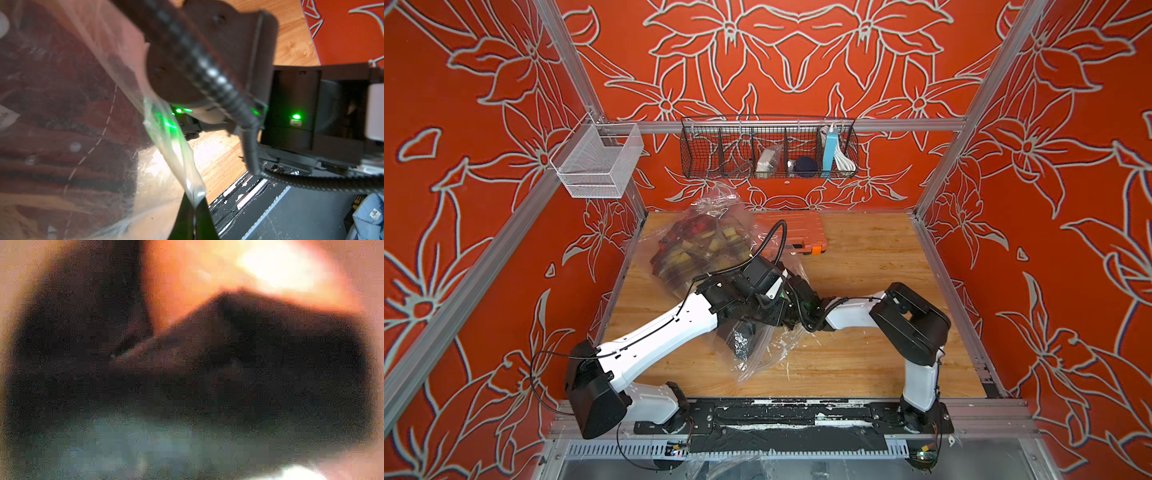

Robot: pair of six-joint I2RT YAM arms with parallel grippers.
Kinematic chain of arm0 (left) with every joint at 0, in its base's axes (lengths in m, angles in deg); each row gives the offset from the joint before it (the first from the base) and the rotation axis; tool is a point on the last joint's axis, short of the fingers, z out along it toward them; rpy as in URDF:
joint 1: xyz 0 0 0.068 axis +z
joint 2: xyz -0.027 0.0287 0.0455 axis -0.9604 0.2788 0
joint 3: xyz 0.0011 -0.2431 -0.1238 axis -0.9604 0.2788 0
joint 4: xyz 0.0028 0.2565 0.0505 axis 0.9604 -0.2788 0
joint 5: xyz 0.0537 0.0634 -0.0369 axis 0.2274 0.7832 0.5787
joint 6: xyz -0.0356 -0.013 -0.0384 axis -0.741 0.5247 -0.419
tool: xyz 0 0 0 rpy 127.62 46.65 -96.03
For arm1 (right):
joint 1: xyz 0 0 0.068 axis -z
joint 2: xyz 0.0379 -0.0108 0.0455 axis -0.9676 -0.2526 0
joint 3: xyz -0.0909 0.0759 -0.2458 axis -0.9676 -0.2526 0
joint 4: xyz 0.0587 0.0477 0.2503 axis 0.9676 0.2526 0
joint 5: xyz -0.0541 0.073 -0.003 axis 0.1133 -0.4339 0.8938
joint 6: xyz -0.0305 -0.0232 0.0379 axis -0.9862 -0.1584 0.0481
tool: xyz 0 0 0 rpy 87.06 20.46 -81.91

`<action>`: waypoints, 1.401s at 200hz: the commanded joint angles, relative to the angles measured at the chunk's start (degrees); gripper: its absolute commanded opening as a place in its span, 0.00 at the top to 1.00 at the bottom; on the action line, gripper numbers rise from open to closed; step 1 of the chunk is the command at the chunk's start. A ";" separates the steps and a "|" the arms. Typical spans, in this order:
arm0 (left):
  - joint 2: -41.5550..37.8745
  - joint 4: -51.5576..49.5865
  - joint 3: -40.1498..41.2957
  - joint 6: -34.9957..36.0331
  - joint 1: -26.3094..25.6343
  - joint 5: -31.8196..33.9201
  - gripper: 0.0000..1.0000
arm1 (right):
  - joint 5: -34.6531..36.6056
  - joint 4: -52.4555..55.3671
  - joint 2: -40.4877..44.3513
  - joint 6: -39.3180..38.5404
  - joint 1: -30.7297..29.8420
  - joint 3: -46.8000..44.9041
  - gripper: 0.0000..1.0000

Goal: Place the folded shirt into the vacuum bag
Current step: Place the shirt in the vacuum bag, then adjust the vacuum bag at the center of the board.

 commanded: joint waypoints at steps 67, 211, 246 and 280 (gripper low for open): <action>-2.57 -1.35 1.83 -1.51 0.57 3.74 0.98 | -0.47 12.09 17.94 -14.27 0.50 -9.90 0.52; 0.14 8.97 12.14 -5.06 -4.16 -3.46 0.76 | -5.67 59.83 44.46 -45.62 34.32 -3.26 0.20; -5.16 5.56 13.85 -4.58 -4.08 -2.99 0.57 | -4.10 56.69 39.00 -45.78 31.11 3.10 0.15; -11.12 3.26 14.16 -5.29 -1.35 -0.57 0.55 | 2.63 58.13 31.94 -47.96 26.67 9.40 0.17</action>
